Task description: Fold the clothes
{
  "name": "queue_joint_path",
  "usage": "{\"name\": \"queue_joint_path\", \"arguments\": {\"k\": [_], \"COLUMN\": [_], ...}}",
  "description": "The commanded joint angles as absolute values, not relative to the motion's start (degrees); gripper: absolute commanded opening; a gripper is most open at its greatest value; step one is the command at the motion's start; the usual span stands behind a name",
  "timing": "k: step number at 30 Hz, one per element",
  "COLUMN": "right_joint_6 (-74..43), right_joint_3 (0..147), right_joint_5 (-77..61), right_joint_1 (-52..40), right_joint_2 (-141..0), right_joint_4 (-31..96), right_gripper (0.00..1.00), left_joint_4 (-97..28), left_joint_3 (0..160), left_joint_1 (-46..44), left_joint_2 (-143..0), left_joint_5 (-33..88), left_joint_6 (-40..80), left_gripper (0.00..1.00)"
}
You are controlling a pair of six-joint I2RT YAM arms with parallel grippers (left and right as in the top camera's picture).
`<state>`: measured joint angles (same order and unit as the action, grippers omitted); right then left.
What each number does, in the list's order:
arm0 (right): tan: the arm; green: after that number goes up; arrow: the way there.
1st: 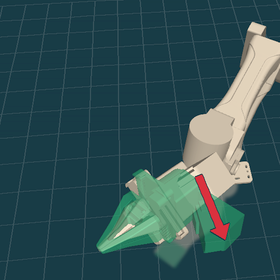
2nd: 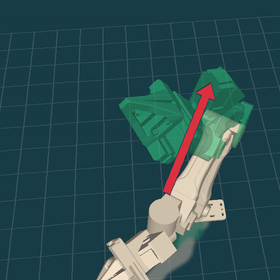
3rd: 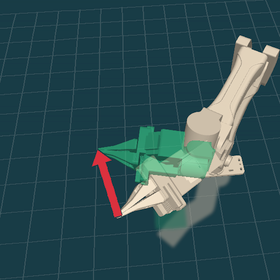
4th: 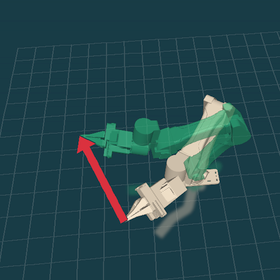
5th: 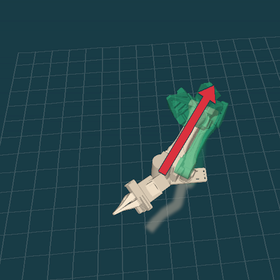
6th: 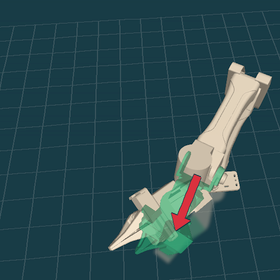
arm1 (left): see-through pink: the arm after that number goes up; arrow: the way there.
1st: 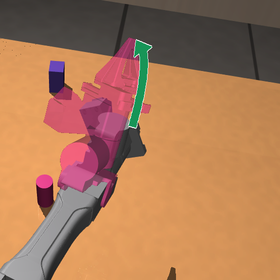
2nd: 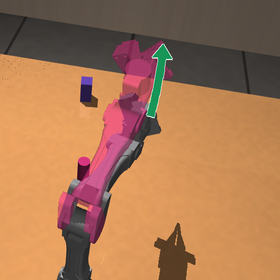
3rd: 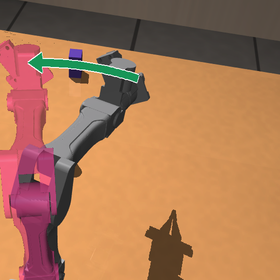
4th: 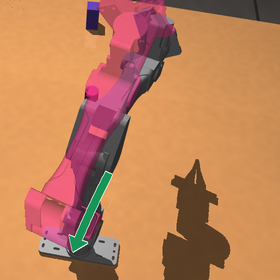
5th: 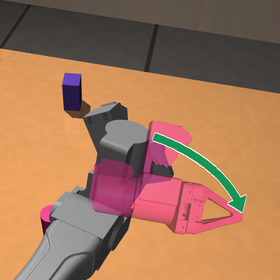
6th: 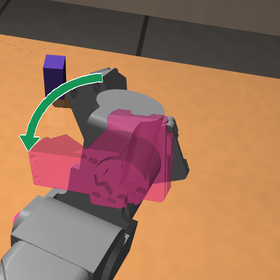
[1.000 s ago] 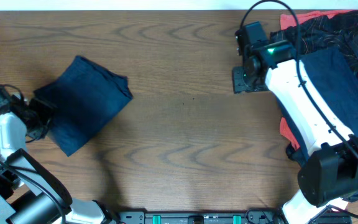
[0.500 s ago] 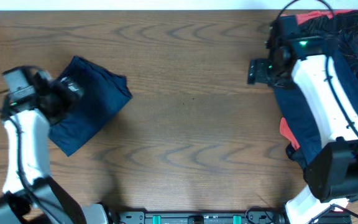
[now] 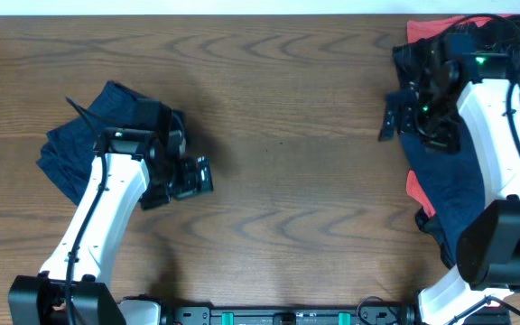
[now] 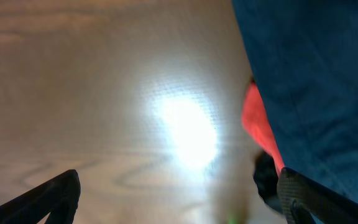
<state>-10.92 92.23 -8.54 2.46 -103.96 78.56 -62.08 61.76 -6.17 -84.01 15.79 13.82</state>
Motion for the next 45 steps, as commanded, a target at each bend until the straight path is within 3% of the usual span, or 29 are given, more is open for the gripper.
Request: {"name": "queue_joint_path", "arguments": {"k": [1,8,15,19,26,45], "right_joint_6": [-9.5,-9.6,-11.7,-12.2,-12.2,-12.1], "right_joint_3": [92.5,81.3,56.2,46.3,38.5,37.2], "right_joint_5": [-9.3,-9.3,-3.7,-3.0,-4.8,-4.3], "right_joint_1": [3.6,3.0,-0.6,-0.8,-0.8,-1.0], "right_joint_2": [-101.4,-85.7,-58.5,-48.1,-40.4,-40.5], "right_joint_4": [79.3,68.1,47.0,40.9,44.8,57.0], "right_gripper": [0.99,0.99,0.99,0.99,0.99,0.99], "left_joint_4": [-63.8,-61.3,-58.2,-57.1,-57.0,-57.0], "left_joint_3": [62.0,58.2,52.9,51.2,51.3,51.3], "left_joint_1": [-6.2,-6.2,-6.2,-6.2,-6.2,-6.2], "left_joint_2": [-81.1,-62.5,-37.6,-29.1,-24.3,-24.3], "left_joint_5": [13.8,7.7,6.4,6.4,6.4,6.4], "left_joint_6": [12.9,13.7,14.7,14.7,14.7,14.7], "left_gripper": [0.98,0.98,0.98,0.98,0.98,0.98]}}
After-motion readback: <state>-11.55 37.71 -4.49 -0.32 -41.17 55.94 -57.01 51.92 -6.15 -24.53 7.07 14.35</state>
